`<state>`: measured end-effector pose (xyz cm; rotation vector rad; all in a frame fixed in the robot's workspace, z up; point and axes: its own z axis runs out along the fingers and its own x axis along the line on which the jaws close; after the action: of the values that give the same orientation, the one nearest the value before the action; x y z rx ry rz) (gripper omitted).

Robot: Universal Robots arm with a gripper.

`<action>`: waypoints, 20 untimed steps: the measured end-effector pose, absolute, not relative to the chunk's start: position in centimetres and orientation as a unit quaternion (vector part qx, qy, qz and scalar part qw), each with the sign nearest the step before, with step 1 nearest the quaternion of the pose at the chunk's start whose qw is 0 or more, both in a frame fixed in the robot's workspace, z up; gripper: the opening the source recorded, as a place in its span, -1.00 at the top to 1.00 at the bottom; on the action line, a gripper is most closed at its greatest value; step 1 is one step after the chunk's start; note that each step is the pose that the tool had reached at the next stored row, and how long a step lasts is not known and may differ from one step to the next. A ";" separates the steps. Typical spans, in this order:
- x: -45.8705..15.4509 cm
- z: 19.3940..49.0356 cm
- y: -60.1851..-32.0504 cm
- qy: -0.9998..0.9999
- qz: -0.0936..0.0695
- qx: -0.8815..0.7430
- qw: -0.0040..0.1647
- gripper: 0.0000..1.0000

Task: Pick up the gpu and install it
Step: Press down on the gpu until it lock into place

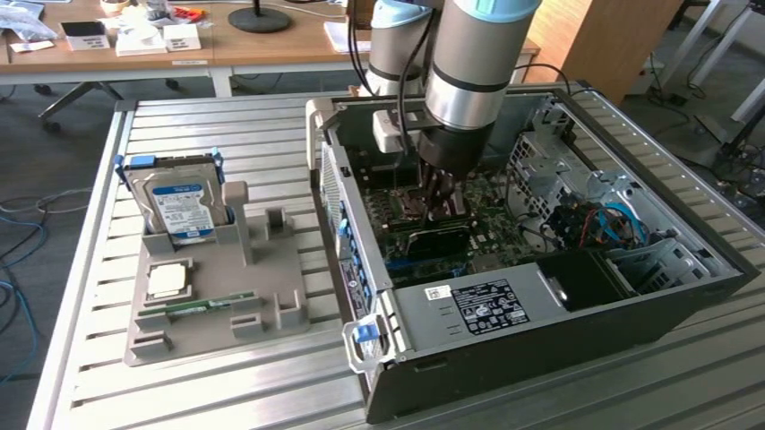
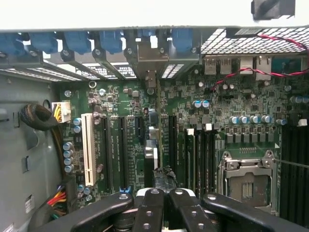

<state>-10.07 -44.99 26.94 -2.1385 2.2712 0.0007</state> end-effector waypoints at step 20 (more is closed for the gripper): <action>-10.1 26.4 -45.0 0.728 0.000 -0.685 0.011 0.79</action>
<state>-10.15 -44.99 26.40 -2.1382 2.2710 0.0008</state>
